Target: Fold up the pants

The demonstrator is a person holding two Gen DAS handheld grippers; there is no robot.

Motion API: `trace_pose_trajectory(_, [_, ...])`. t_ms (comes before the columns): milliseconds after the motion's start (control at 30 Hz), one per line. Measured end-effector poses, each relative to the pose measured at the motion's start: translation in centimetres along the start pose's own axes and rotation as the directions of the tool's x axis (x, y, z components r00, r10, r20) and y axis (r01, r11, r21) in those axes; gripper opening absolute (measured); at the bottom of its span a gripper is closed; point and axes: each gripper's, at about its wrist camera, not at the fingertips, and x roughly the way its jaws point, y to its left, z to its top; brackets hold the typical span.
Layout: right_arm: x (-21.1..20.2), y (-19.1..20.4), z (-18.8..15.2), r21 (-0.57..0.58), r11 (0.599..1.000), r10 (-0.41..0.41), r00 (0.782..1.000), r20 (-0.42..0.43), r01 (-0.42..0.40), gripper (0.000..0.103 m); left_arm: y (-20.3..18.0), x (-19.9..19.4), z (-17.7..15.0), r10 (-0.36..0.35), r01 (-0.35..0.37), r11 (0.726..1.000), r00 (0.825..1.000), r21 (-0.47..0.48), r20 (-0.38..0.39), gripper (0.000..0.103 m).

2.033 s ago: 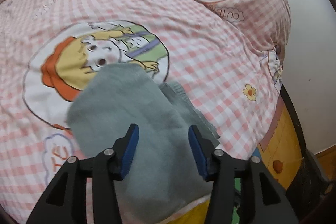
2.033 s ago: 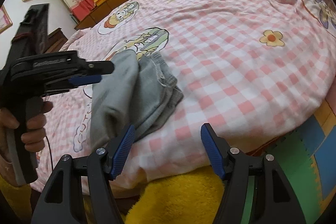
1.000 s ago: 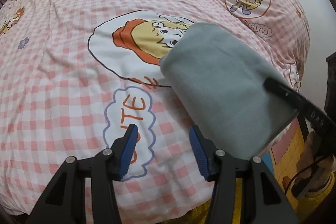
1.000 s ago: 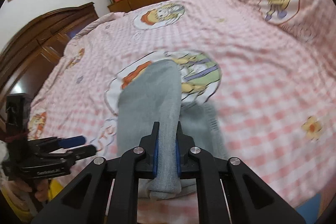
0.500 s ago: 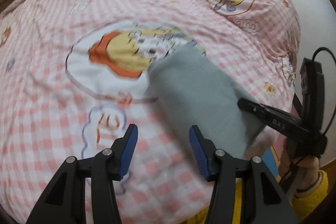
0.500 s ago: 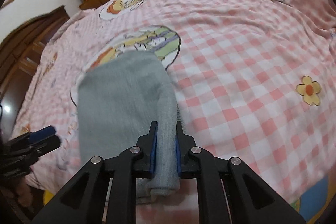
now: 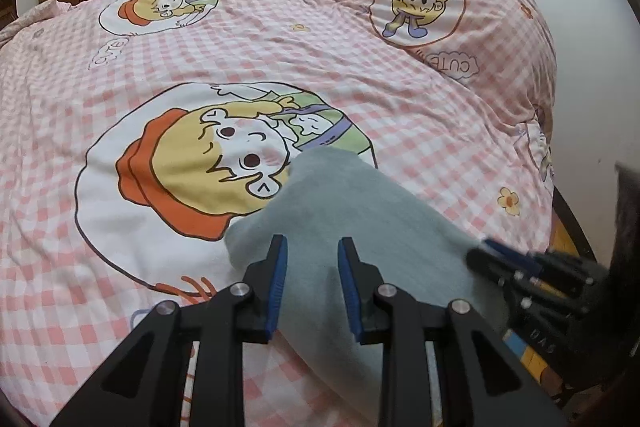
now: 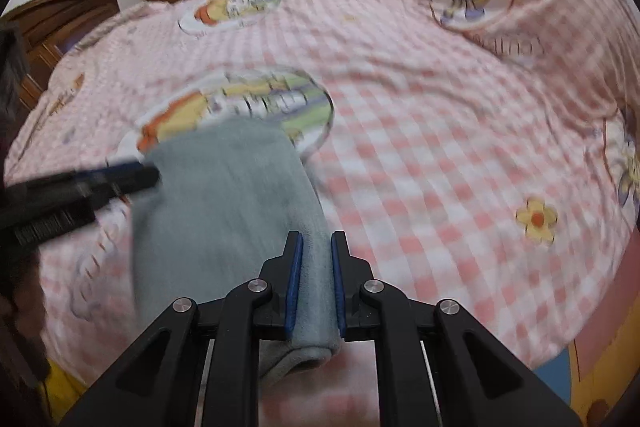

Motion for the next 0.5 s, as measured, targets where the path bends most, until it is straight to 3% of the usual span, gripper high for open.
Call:
trace_pose_trajectory(133, [0.5,-1.1,-0.7,0.041,0.999,0.034,0.999,-0.036,-0.032,0.015,0.2,1.9,-0.4,0.007,-0.006,0.999,1.000,0.034,-0.029,0.027])
trace_pose_trajectory(333, [-3.0,-0.8,0.8,0.047,0.999,-0.028,0.997,0.071,0.024,0.015,0.2,3.4,-1.1,0.028,-0.027,0.998,0.999,0.049,-0.030,0.027])
trace_pose_trajectory(400, [-3.1,-0.7,1.8,0.067,0.995,0.064,0.995,0.074,-0.069,0.015,0.4,3.5,-1.0,0.016,-0.015,0.999,0.999,0.034,-0.029,0.027])
trace_pose_trajectory(500, [-0.5,0.5,4.2,0.059,0.970,0.237,0.972,0.000,-0.236,0.015,0.3,3.6,-1.0,0.014,-0.013,1.000,1.000,0.026,-0.026,0.027])
